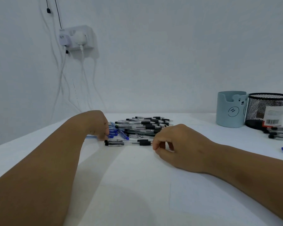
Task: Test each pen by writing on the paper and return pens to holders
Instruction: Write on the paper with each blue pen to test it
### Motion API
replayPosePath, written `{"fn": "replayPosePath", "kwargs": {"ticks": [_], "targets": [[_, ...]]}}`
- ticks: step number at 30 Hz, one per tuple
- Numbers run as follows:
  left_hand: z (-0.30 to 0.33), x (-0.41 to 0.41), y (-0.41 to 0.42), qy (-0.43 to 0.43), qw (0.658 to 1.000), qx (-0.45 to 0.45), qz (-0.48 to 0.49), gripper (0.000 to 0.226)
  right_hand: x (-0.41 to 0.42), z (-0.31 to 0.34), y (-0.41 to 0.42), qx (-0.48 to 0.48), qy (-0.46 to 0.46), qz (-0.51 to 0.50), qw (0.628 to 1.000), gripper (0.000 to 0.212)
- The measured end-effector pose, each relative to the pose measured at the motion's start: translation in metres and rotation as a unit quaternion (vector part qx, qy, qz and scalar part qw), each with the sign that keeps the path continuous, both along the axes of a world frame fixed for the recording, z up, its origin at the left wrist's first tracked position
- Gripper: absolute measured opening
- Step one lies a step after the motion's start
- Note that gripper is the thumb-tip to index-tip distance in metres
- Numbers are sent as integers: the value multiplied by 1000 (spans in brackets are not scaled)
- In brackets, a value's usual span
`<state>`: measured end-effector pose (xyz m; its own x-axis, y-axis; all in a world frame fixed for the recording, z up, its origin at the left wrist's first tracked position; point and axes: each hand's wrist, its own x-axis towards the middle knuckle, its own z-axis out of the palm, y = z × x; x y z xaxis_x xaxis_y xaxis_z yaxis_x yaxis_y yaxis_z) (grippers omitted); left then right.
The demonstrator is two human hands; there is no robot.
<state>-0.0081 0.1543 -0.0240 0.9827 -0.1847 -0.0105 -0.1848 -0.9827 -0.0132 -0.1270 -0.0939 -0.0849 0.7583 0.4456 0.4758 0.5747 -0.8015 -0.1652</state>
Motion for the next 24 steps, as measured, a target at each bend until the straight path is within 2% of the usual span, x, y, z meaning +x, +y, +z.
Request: {"fn": "replayPosePath", "kwargs": {"ticks": [7, 10, 12, 15, 18, 21, 24], "targets": [[-6, 7, 5, -50, 998, 2, -36, 11, -3, 2, -1, 0, 4, 2, 1000, 10], [-2, 11, 7, -93, 990, -99, -40, 14, -5, 2, -2, 5, -1, 3, 1000, 10], [3, 9, 4, -134, 965, -218, -49, 13, -7, 3, -2, 17, -5, 2, 1000, 10], [7, -1, -13, -165, 883, -427, -106, 17, -10, 7, -5, 53, 0, -24, 998, 10], [5, -17, -43, -110, 774, -597, -181, 23, -10, 14, -11, -7, 19, -94, 995, 9], [7, -35, -67, -34, 658, -716, -231, 26, -8, 26, -24, -26, 120, -153, 981, 8], [10, -49, -79, 39, 550, -798, -243, 41, -11, 36, -37, 104, 279, -127, 946, 10]]}}
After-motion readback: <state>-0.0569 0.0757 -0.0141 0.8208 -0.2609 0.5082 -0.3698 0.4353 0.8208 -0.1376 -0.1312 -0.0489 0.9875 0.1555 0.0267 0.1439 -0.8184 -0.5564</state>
